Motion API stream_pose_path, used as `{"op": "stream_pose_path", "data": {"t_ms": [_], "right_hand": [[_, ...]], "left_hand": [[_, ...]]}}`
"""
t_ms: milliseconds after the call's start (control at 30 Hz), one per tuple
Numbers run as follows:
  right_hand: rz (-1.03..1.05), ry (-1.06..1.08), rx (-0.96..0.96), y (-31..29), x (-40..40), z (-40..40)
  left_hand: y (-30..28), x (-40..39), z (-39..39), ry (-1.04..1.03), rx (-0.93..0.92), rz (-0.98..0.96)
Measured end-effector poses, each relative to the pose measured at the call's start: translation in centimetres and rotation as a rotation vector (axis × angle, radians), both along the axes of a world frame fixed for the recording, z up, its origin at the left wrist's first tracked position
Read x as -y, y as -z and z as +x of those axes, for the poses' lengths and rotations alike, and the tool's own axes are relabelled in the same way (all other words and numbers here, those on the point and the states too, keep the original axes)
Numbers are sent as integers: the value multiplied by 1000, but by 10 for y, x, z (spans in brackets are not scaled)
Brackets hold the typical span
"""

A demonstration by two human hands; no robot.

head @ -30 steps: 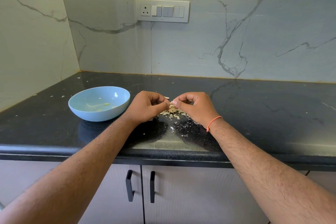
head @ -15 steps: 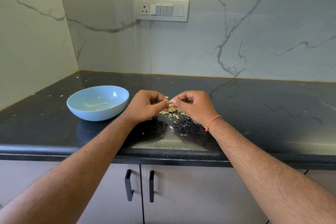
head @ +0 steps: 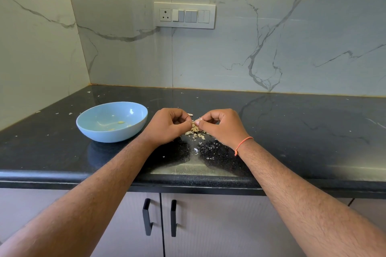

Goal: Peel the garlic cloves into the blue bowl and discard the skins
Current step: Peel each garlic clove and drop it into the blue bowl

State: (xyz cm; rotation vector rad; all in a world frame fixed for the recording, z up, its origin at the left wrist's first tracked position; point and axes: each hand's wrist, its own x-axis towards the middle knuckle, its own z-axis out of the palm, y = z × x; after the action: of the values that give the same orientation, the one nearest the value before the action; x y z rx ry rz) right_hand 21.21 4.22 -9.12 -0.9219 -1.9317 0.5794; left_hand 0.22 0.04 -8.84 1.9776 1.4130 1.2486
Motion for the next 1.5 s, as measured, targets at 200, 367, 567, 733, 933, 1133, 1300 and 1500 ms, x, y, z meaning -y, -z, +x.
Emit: {"op": "stream_pose_path", "data": {"t_ms": [200, 367, 567, 733, 933, 1133, 1300, 1500], "right_hand": [[-78, -115, -73, -1, 0, 2], [-167, -198, -167, -4, 4, 2], [-115, -138, -203, -4, 1, 0], [-34, -53, -99, -1, 1, -1], [161, 66, 71, 3, -1, 0], [284, 73, 138, 4, 0, 0], [331, 80, 143, 2, 2, 0], [358, 103, 169, 2, 5, -1]], "left_hand": [[1, -2, 0, 4, 9, 15], [1, -4, 0, -21, 31, 5], [-6, 2, 3, 30, 165, -26], [-6, 2, 3, 53, 211, -44], [-4, 1, 1, 60, 168, -39], [-2, -3, -2, 51, 149, -68], [-2, -3, -1, 60, 129, -56], [0, -4, -4, 107, 102, -84]]}}
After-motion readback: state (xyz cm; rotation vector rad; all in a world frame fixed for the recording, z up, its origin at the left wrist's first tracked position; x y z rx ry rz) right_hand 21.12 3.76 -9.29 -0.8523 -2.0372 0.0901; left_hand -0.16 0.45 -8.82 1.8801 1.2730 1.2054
